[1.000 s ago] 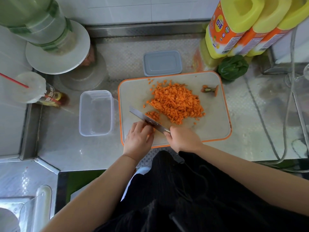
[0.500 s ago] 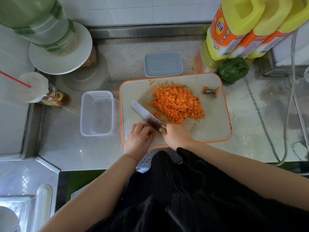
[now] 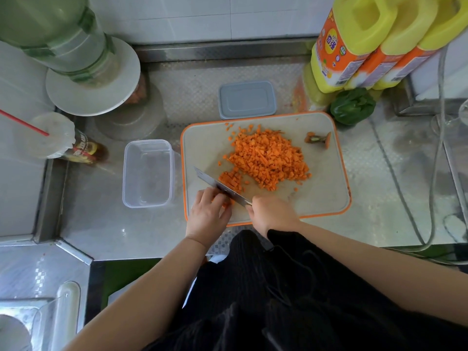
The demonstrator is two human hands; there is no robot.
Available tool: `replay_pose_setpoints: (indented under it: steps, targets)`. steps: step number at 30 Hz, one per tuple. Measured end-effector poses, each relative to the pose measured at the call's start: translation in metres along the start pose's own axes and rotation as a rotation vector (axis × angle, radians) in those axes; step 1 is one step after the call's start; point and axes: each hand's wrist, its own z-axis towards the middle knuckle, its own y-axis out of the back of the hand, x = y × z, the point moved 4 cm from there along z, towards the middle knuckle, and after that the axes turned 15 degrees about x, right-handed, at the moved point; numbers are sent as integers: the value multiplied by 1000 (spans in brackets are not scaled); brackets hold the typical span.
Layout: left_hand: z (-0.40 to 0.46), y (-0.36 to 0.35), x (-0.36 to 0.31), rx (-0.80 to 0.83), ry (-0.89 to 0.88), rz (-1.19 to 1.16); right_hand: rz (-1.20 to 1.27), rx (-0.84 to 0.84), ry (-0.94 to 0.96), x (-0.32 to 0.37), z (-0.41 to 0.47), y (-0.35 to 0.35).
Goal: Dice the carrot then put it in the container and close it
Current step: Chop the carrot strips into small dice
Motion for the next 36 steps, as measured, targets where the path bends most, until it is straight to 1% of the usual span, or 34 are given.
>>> replay_pose_setpoints:
  steps: [7, 10, 12, 16, 18, 22, 28, 31, 36]
  targets:
    - [0, -1, 1, 10, 23, -49, 48, 13, -21, 4, 15, -6]
    - [0, 0, 0, -1, -9, -26, 178, 34, -3, -1, 22, 1]
    - [-2, 1, -1, -7, -19, -18, 217, 35, 0, -6, 24, 4]
    - [-6, 5, -1, -41, -36, 27, 152, 27, -28, -8, 14, 5]
    - [-7, 4, 0, -32, -30, 38, 93, 38, -13, -7, 9, 3]
    - [-5, 1, 2, -9, -17, 9, 29, 61, 3, -3, 4, -4]
    - [-4, 1, 2, -13, 7, -57, 23, 47, 6, 6, 11, -8]
    - [-4, 1, 3, -9, -18, -53, 62, 25, 9, 9, 19, -8]
    - [-5, 3, 3, -16, -84, 12, 222, 19, 19, 3, 27, 3]
